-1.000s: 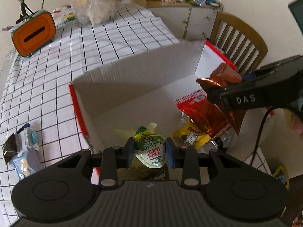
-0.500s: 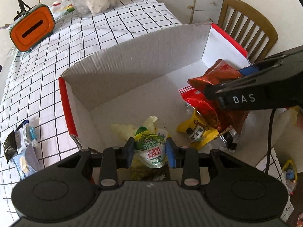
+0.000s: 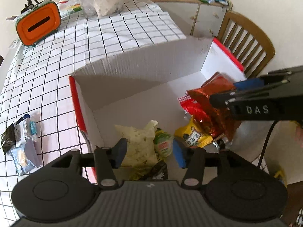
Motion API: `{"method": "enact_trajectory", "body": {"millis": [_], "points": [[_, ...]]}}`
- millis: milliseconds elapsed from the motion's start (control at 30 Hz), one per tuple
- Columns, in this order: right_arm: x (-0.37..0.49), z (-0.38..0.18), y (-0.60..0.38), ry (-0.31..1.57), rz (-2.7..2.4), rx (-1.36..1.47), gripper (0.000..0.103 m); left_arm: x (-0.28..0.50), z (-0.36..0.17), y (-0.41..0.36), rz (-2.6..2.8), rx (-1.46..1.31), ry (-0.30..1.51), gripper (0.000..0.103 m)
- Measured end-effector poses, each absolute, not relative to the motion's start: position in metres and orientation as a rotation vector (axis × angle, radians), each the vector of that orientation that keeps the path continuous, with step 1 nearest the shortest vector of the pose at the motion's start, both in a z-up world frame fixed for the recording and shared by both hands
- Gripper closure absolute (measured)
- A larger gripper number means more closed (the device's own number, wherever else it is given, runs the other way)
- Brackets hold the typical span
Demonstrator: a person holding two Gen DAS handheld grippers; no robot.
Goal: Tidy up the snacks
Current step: 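Release the green pouch from the left tool while the right tool releases the Oreo bag in the box, then move both tools back from the box toward the black bar and blue pouch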
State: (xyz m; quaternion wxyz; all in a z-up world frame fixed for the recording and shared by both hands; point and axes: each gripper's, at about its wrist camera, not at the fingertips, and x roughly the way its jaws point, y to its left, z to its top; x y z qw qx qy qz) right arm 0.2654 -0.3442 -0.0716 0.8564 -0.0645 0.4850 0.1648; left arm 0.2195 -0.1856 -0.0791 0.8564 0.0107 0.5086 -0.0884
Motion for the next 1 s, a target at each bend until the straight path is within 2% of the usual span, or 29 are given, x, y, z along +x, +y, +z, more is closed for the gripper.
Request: {"method": "enact_trajectory", "body": {"millis": [433,867,900,933,1000], "points": [[0.223,-0.029,-0.346,0.915,0.397,-0.071,0.045,0.192,-0.045,-0.154,-0.201,-0.044,0.947,0.040],[0.182,0.001,-0.312,0.830,0.443,-0.074,0.042,0.151,-0.023,-0.102,-0.183,-0.027,0.843,0.026],[0.179,0.001,-0.308,0.827,0.449,-0.068,0.037,0.147,-0.023,-0.095,-0.185,-0.031,0.844,0.026],[0.176,0.001,-0.304,0.824,0.455,-0.062,0.026,0.143,-0.023,-0.089,-0.183,-0.031,0.844,0.025],[0.169,0.002,-0.296,0.803,0.465,-0.057,0.015,0.135,-0.024,-0.076,-0.173,-0.032,0.841,0.023]]}}
